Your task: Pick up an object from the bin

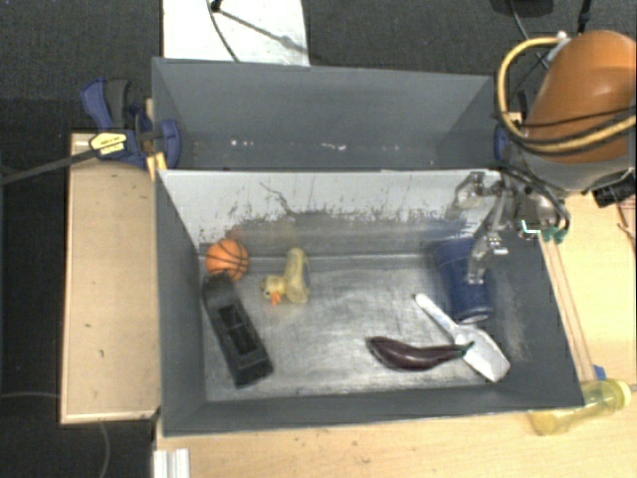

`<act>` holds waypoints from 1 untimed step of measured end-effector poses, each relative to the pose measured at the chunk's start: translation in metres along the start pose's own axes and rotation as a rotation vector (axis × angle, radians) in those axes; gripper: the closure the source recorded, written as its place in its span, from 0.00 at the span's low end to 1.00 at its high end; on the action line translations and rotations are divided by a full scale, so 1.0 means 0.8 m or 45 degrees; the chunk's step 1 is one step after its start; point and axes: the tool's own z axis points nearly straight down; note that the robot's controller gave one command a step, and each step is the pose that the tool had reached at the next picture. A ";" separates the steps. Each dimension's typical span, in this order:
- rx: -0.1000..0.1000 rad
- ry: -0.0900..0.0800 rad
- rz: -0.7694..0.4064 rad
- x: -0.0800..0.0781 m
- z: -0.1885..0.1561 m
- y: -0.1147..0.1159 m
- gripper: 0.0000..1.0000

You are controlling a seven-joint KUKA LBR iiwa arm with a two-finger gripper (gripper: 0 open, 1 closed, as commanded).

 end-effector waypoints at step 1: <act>0.002 -0.010 -0.003 -0.002 -0.006 0.000 0.00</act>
Offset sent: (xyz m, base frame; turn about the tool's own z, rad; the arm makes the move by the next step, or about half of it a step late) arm -0.0236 0.0117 -0.1341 0.0459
